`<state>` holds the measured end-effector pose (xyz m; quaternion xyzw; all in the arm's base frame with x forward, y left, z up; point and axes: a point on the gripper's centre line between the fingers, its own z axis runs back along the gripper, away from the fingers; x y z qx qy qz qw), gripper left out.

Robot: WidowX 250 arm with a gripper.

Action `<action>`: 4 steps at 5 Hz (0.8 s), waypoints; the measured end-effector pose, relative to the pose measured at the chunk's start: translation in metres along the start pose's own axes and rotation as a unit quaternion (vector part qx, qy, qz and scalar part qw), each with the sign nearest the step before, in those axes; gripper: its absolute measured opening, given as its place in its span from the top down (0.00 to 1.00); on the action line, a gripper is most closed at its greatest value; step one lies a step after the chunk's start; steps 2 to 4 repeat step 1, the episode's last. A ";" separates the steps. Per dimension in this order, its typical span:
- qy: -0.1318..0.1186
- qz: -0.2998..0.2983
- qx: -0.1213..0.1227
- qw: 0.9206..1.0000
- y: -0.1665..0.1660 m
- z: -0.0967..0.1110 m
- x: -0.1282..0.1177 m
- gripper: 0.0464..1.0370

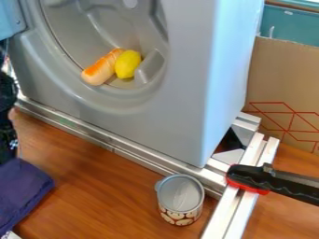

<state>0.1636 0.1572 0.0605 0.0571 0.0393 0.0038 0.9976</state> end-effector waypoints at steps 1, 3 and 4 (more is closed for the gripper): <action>0.036 -0.022 -0.023 0.999 -0.022 0.013 -0.013 0.04; 0.036 -0.022 -0.023 0.999 -0.022 0.013 -0.013 0.04; 0.036 -0.022 -0.023 0.999 -0.022 0.013 -0.013 0.04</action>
